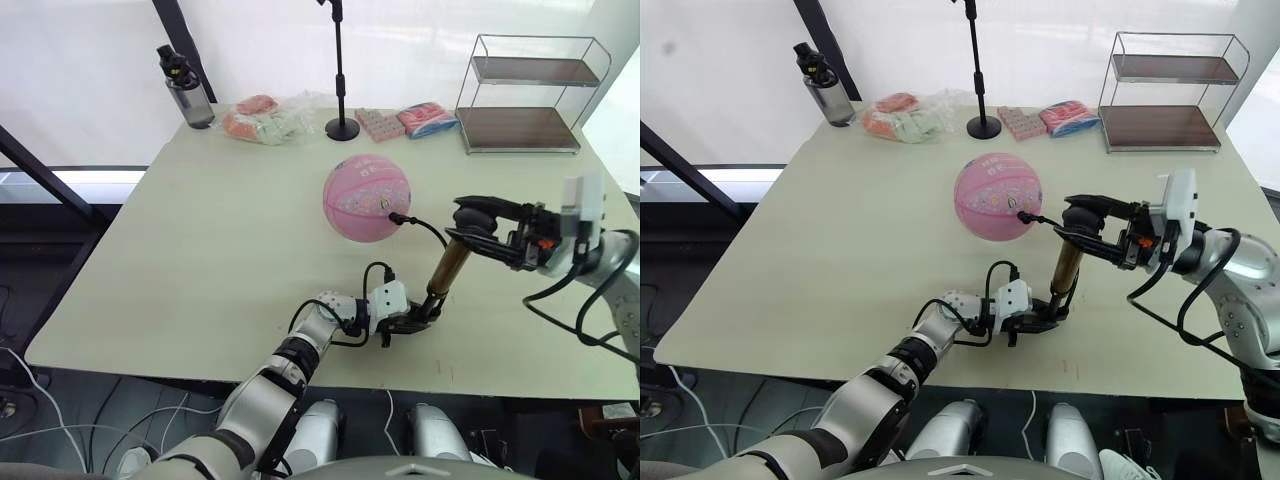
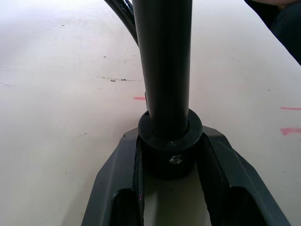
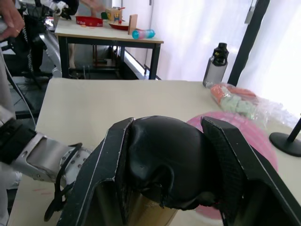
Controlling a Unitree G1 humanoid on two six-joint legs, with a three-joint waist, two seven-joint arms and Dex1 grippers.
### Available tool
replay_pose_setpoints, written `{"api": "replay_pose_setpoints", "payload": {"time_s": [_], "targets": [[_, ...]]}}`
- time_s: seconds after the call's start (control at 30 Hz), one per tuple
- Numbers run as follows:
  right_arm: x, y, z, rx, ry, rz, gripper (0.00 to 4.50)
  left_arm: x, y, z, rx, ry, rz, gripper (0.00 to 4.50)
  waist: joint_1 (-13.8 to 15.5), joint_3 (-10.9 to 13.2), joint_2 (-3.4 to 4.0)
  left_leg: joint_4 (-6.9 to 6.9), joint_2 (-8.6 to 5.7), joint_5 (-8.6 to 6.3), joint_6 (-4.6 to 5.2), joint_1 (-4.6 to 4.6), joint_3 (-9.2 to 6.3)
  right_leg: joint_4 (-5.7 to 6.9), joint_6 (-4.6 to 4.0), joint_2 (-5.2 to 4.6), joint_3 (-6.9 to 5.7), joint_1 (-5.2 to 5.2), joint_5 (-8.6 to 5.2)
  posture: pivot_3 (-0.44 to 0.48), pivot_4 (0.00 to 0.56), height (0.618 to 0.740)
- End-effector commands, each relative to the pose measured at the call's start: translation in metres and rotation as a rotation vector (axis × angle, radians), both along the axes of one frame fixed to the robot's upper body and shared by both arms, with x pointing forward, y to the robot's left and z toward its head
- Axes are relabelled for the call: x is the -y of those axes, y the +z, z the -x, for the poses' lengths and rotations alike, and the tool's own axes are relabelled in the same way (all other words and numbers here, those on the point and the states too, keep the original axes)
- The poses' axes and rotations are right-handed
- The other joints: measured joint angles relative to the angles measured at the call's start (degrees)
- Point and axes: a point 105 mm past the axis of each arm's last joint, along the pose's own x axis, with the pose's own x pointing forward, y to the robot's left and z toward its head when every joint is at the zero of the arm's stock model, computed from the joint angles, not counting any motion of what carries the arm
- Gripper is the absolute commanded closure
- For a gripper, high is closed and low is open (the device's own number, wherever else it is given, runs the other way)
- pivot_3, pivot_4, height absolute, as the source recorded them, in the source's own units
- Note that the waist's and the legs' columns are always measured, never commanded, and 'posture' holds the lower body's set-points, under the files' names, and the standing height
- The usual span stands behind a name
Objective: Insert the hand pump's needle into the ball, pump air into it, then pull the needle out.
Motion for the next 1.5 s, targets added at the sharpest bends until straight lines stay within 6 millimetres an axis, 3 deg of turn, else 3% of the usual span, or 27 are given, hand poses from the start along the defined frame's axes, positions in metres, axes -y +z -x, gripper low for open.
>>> {"api": "replay_pose_setpoints", "payload": {"time_s": [0.03, 0.17, 0.27, 0.33, 0.63, 1.1, 1.3, 1.5], "targets": [[0.016, 0.063, 0.007, 0.172, -0.046, -0.066, 2.68, -0.010, -0.034, 0.023, -0.107, -0.043, -0.109, 3.43, 0.0, 0.2, 0.01, 0.00, 0.00, 0.00, 0.00, -0.01, 0.01, 0.00, 0.01, -0.03, 0.00, 0.00, 0.00, 0.000, 0.150, 0.740], [0.017, 0.082, 0.011, 0.176, -0.024, -0.075, 2.68, -0.011, -0.034, 0.023, -0.105, -0.045, -0.111, 3.43, 0.0, 0.2, 0.03, 0.01, -0.01, 0.00, 0.01, -0.10, 0.00, -0.02, 0.02, -0.10, -0.05, -0.07, 0.01, 0.000, 0.150, 0.740], [0.015, 0.082, 0.011, 0.171, -0.017, -0.068, 2.68, -0.011, -0.034, 0.023, -0.105, -0.043, -0.110, 3.43, 0.1, 0.2, 0.08, 0.08, -0.01, 0.01, 0.01, -0.42, -0.04, -0.01, 0.01, -0.09, -0.09, -0.36, 0.02, 0.000, 0.150, 0.740], [0.013, 0.068, 0.009, 0.137, -0.012, -0.025, 2.68, -0.010, -0.034, 0.023, -0.106, -0.043, -0.108, 3.43, 0.1, 0.2, 0.08, 0.17, -0.03, 0.02, 0.00, -0.75, -0.04, 0.09, 0.01, -0.10, -0.08, -0.67, 0.03, 0.000, 0.150, 0.740], [0.007, 0.013, 0.004, 0.045, -0.015, 0.070, 2.68, -0.010, -0.034, 0.022, -0.103, -0.038, -0.106, 3.43, 0.0, 0.1, 0.05, 0.18, -0.03, 0.02, 0.01, -0.66, -0.01, 0.11, 0.02, -0.08, -0.08, -0.60, 0.03, 0.000, 0.150, 0.740], [-0.007, -0.056, -0.006, -0.056, -0.090, 0.042, 2.68, -0.010, -0.033, 0.021, -0.110, -0.028, -0.099, 3.43, -0.1, -0.1, 0.04, 0.18, -0.04, 0.02, 0.00, -0.54, -0.02, 0.15, 0.01, 0.00, -0.07, -0.56, 0.03, 0.000, 0.150, 0.740], [-0.017, -0.092, 0.000, -0.127, -0.101, 0.046, 2.68, -0.010, -0.033, 0.020, -0.112, -0.022, -0.097, 3.43, -0.2, -0.3, 0.04, 0.18, -0.06, 0.02, 0.00, -0.48, 0.00, 0.18, 0.01, 0.04, -0.04, -0.55, 0.03, 0.000, 0.150, 0.740], [-0.014, -0.108, 0.000, -0.134, -0.130, 0.075, 2.68, -0.010, -0.033, 0.021, -0.113, -0.023, -0.097, 3.43, -0.2, -0.4, 0.07, 0.18, -0.06, 0.02, -0.01, -0.46, 0.01, 0.18, 0.00, 0.10, -0.02, -0.54, 0.02, 0.000, 0.150, 0.740]]}}
